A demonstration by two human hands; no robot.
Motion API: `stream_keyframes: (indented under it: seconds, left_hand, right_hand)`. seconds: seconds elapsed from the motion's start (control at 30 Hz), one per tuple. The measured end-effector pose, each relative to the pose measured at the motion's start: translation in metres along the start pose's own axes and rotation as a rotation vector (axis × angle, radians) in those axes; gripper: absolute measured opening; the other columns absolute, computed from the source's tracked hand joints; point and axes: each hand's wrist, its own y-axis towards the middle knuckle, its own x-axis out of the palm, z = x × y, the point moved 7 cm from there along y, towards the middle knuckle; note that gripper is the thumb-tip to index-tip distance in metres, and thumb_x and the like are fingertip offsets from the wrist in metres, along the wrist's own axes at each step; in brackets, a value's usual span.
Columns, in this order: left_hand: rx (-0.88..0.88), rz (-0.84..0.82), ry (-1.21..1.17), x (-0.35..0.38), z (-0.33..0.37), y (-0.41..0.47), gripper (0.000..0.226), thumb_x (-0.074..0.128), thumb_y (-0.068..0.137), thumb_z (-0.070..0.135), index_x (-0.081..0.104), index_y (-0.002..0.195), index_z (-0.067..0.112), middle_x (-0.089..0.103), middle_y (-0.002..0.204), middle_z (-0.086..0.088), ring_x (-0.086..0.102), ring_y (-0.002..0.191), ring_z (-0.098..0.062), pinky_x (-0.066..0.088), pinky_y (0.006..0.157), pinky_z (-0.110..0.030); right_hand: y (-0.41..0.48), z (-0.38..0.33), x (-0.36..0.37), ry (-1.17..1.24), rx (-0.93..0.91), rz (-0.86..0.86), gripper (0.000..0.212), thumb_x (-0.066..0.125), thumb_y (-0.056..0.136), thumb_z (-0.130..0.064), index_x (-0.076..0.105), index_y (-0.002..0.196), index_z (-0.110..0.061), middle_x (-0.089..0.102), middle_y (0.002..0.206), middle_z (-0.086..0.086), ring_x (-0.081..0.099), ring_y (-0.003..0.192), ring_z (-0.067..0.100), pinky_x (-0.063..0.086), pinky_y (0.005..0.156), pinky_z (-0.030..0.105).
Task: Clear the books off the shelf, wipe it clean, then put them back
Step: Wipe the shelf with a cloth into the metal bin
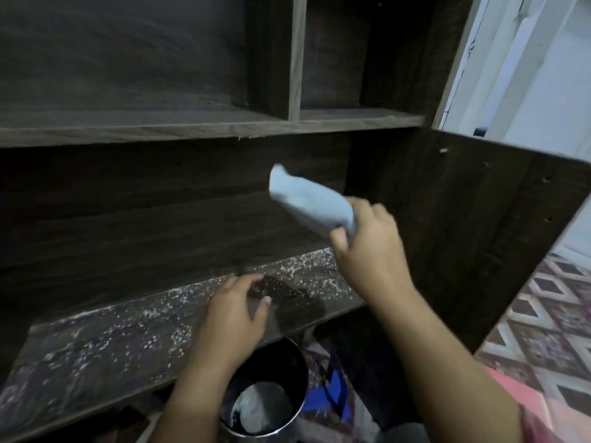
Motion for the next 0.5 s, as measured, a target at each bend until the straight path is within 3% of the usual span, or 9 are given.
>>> stream_keyframes:
  seconds: [0.1, 0.23, 0.3, 0.37, 0.5]
  left_hand:
    - [-0.017, -0.015, 0.054, 0.008, -0.025, -0.02, 0.038, 0.068, 0.085, 0.023, 0.062, 0.122, 0.022, 0.06, 0.118, 0.003, 0.058, 0.107, -0.022, 0.049, 0.093, -0.035]
    - [-0.092, -0.028, 0.12, 0.009, -0.042, -0.036, 0.037, 0.064, 0.089, 0.025, 0.059, 0.126, 0.023, 0.057, 0.121, 0.004, 0.053, 0.113, -0.021, 0.047, 0.096, -0.04]
    - [-0.117, -0.047, 0.155, 0.013, -0.042, -0.047, 0.036, 0.063, 0.089, 0.025, 0.061, 0.125, 0.022, 0.059, 0.119, 0.004, 0.054, 0.111, -0.021, 0.047, 0.095, -0.04]
    - [-0.119, -0.101, 0.201, 0.02, -0.042, -0.064, 0.033, 0.06, 0.088, 0.028, 0.063, 0.121, 0.022, 0.061, 0.115, 0.004, 0.057, 0.107, -0.023, 0.049, 0.091, -0.04]
    - [-0.046, -0.228, 0.323, 0.026, -0.027, -0.085, 0.038, 0.069, 0.082, 0.031, 0.063, 0.12, 0.026, 0.062, 0.111, 0.007, 0.058, 0.103, -0.021, 0.05, 0.087, -0.038]
  right_hand:
    - [-0.045, 0.023, 0.052, 0.103, 0.216, -0.177, 0.046, 0.053, 0.091, -0.025, 0.047, 0.136, -0.019, 0.052, 0.12, 0.005, 0.051, 0.109, 0.022, 0.046, 0.092, 0.038]
    - [-0.096, 0.05, 0.102, 0.327, 0.513, -0.308, 0.048, 0.049, 0.092, -0.029, 0.041, 0.139, -0.024, 0.056, 0.123, 0.008, 0.054, 0.102, 0.024, 0.044, 0.08, 0.032]
    - [-0.12, 0.063, 0.12, 0.387, 0.658, -0.331, 0.05, 0.047, 0.093, -0.032, 0.036, 0.141, -0.029, 0.056, 0.123, 0.01, 0.055, 0.101, 0.027, 0.047, 0.082, 0.037]
    - [-0.129, 0.069, 0.133, 0.401, 0.696, -0.331, 0.05, 0.047, 0.093, -0.031, 0.036, 0.142, -0.028, 0.055, 0.124, 0.011, 0.056, 0.104, 0.03, 0.047, 0.085, 0.037]
    - [-0.109, 0.076, 0.138, 0.351, 0.581, -0.274, 0.051, 0.05, 0.093, -0.03, 0.038, 0.143, -0.026, 0.053, 0.122, 0.011, 0.05, 0.112, 0.03, 0.045, 0.089, 0.04]
